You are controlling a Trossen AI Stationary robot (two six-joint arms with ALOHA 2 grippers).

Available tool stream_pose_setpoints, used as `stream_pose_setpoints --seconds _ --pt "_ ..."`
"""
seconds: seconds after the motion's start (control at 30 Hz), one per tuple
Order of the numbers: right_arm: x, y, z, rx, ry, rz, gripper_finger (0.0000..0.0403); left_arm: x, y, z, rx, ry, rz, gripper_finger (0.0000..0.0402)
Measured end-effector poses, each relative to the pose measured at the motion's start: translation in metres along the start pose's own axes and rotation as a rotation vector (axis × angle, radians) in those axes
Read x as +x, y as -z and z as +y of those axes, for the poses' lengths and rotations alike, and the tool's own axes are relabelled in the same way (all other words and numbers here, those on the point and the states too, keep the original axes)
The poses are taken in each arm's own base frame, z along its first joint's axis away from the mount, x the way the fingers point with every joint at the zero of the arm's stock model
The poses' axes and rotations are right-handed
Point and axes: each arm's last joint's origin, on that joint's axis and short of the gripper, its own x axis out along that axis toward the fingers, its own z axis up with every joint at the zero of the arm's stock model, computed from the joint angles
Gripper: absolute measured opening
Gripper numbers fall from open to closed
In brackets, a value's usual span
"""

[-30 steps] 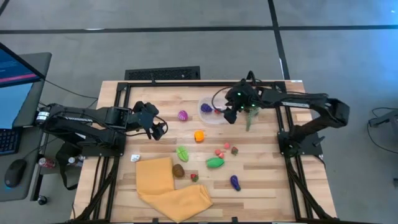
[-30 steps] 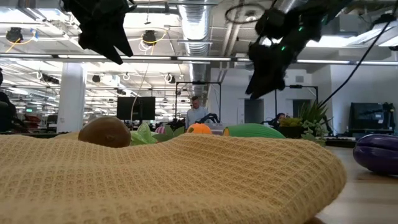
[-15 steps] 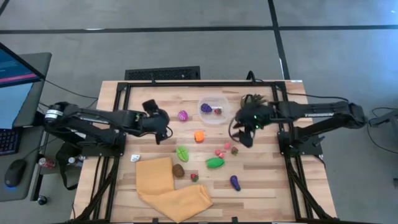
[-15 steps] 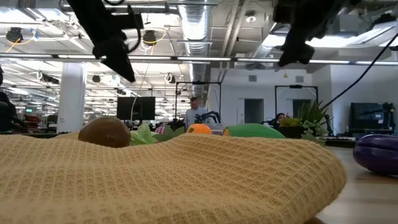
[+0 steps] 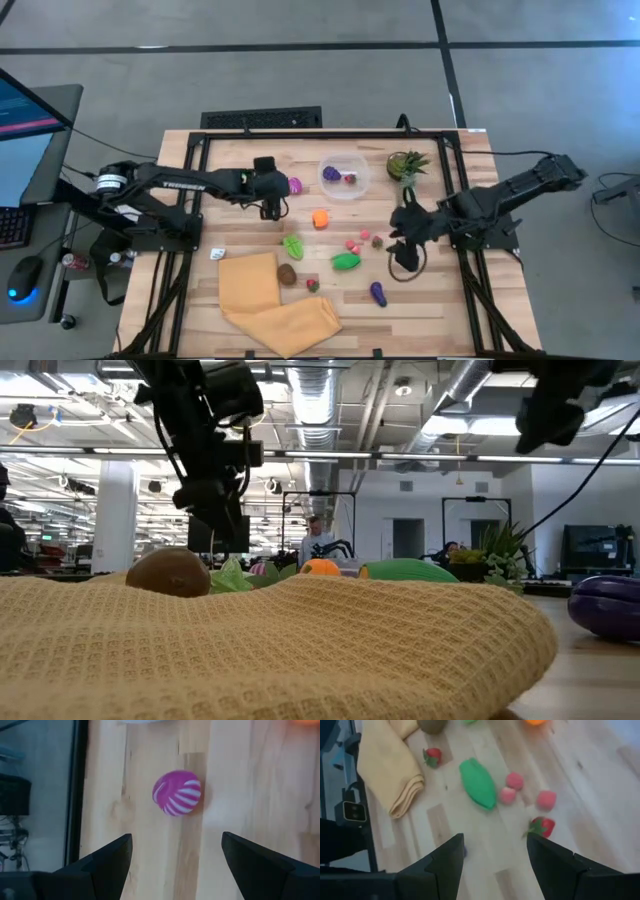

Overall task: Pick and placing Produce into tupperware
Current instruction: Put the onion in the transparent bin

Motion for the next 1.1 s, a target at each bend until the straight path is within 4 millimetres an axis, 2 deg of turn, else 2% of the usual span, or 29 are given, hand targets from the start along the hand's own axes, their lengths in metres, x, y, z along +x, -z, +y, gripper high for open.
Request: stream_pose_setpoints --seconds 0.23,0.5,0.63,0.87,1.1 --pt "-0.004 0.018 0.014 0.072 0.037 -0.020 0.0238 0.011 0.005 0.025 0.069 0.133 -0.053 0.0300" --pt "-0.005 0.022 0.018 0.151 0.041 -0.041 0.0238 0.013 0.003 0.052 0.153 0.181 -0.147 0.0303" --pt "-0.005 0.021 0.018 0.162 0.043 -0.043 0.0238 0.021 0.001 0.059 0.187 0.203 -0.114 0.0316" --pt "-0.004 0.017 0.017 0.181 0.035 -0.059 0.0238 0.052 -0.017 0.060 0.258 0.297 0.042 0.0345" --pt "-0.005 0.020 0.021 0.196 0.010 -0.058 0.0238 0.054 -0.035 0.068 0.294 0.327 -0.004 0.0348"
